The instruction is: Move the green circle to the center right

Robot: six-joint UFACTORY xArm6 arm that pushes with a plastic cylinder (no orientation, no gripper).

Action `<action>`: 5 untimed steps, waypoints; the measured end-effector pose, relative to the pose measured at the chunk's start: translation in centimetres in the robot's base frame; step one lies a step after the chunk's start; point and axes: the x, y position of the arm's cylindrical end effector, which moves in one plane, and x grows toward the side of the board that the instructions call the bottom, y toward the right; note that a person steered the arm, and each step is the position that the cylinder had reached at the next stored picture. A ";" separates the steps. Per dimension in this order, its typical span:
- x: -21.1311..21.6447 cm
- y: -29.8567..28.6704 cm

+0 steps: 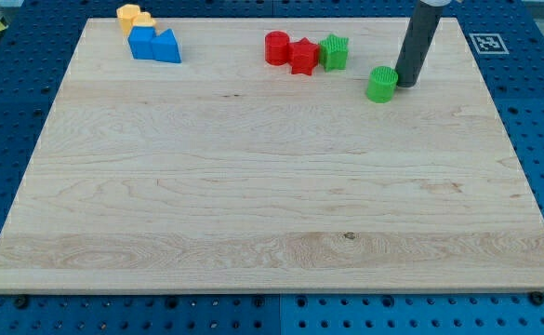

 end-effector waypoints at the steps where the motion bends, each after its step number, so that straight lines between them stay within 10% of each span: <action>1: -2.4 -1.0; 5: 0.4 -4.9</action>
